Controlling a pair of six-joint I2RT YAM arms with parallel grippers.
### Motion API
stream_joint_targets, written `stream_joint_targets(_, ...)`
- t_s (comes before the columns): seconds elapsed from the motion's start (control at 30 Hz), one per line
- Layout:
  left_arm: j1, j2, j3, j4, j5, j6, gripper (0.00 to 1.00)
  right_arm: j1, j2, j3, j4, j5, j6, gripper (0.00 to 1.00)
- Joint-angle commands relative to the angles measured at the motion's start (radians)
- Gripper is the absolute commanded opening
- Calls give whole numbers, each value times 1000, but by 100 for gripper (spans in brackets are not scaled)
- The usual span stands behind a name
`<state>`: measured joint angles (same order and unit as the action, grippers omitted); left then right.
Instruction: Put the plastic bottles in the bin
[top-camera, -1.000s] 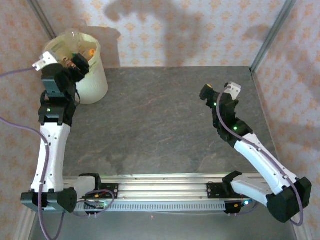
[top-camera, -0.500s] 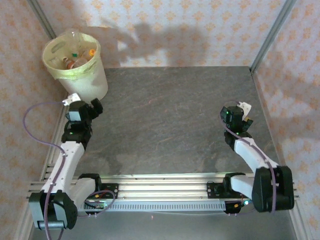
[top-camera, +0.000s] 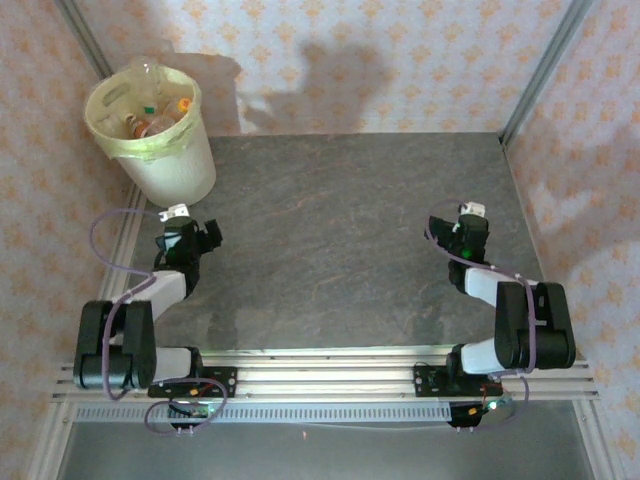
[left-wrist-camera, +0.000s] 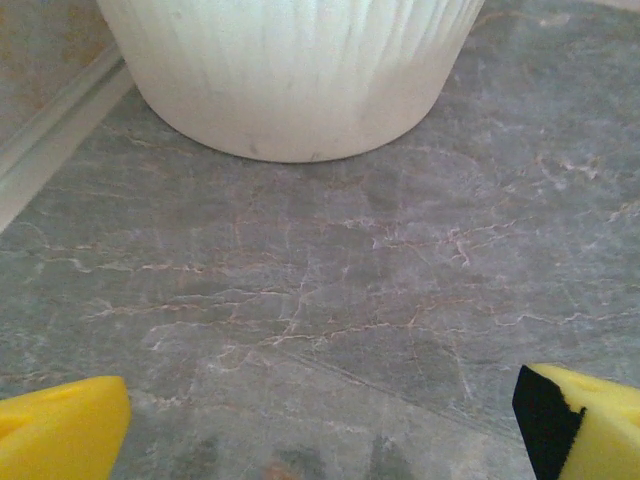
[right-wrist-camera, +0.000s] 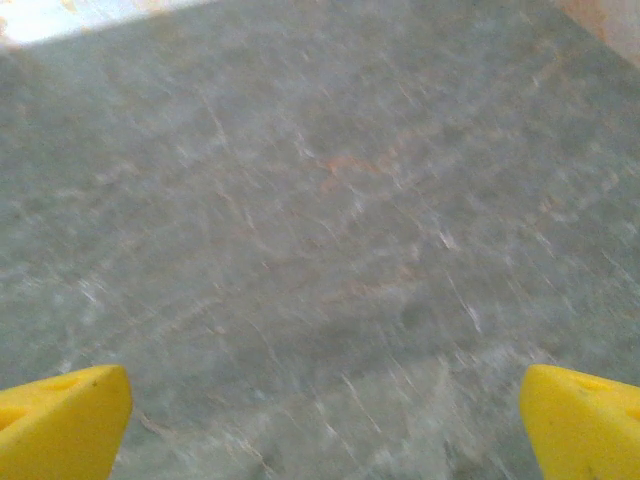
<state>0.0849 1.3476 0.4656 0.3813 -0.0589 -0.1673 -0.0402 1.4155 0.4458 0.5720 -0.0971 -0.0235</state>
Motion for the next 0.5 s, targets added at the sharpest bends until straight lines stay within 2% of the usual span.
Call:
stream_joint_targets(0.0, 3, 68, 55, 118, 9, 32, 100, -6, 79, -78, 277, -55, -3, 99)
stream_joint_targets(0.03, 2, 87, 60, 127, 36, 40, 100, -5, 115, -90, 352, -49, 5, 99)
stream_joint_targets(0.07, 3, 89, 55, 140, 55, 47, 100, -5, 118, -85, 344, -52, 5, 99)
stream_joint_targets(0.1, 3, 82, 44, 159, 70, 52, 100, -5, 93, -62, 259, -58, -8, 99)
stream_joint_targets(0.17, 6, 58, -16, 253, 112, 66, 100, 5, 109, -44, 245, -24, -6, 99)
stream_joint_targets(0.27, 4, 37, -75, 329, 94, 65, 100, 26, 108, -31, 217, 25, -13, 99)
stream_joint_targets(0.47, -53, 72, -59, 331, 57, 122, 100, 28, 106, -29, 208, 28, -17, 99)
